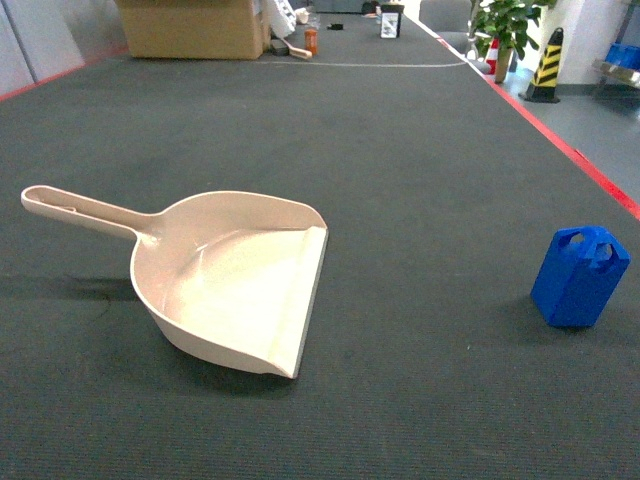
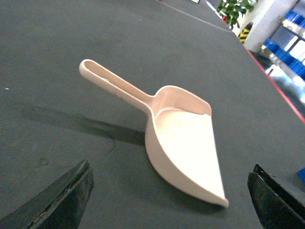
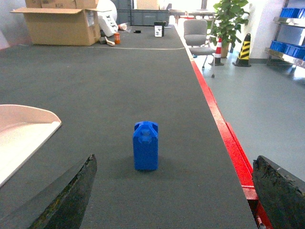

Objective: Place part in tray to right shelf

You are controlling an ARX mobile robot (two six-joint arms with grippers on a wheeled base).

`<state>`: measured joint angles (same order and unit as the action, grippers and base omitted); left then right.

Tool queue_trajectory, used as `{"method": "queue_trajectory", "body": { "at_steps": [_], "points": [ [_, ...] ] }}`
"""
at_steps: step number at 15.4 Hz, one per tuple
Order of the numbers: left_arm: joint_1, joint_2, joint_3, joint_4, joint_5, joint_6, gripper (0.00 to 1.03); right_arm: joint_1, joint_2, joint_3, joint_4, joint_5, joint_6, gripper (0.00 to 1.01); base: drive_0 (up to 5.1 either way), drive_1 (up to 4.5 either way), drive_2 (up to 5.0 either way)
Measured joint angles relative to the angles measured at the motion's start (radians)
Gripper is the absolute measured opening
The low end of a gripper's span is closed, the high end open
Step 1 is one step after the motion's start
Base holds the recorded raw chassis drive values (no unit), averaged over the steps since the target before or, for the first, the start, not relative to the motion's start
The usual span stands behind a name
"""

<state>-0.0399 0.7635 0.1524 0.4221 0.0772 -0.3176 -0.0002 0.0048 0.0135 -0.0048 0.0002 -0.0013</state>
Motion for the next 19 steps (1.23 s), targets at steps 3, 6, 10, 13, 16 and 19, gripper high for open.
{"method": "queue_trajectory", "body": {
  "at_steps": [3, 6, 10, 13, 16, 19],
  "points": [
    [0.079, 0.529, 0.164, 0.332, 0.091, -0.283, 0.98, 0.0, 0.0, 0.0, 0.0, 0.0, 0.0, 0.98, 0.0, 0.0, 0.0],
    [0.058, 0.848, 0.319, 0.417, 0.118, -0.457, 0.98, 0.0, 0.0, 0.0, 0.0, 0.0, 0.0, 0.98, 0.0, 0.0, 0.0],
    [0.073, 1.178, 0.625, 0.395, 0.095, -0.629, 0.98, 0.0, 0.0, 0.0, 0.0, 0.0, 0.0, 0.98, 0.0, 0.0, 0.0],
    [0.086, 1.297, 0.747, 0.468, 0.097, -0.679, 0.98, 0.0, 0.0, 0.0, 0.0, 0.0, 0.0, 0.98, 0.0, 0.0, 0.0],
    [0.095, 1.388, 0.814, 0.478, 0.107, -0.716, 0.76, 0.0, 0.0, 0.0, 0.0, 0.0, 0.0, 0.98, 0.0, 0.0, 0.0],
    [0.116, 1.427, 0.819, 0.563, 0.116, -0.787, 0.41, 0.0, 0.0, 0.0, 0.0, 0.0, 0.0, 0.98, 0.0, 0.0, 0.0]
  ]
}}
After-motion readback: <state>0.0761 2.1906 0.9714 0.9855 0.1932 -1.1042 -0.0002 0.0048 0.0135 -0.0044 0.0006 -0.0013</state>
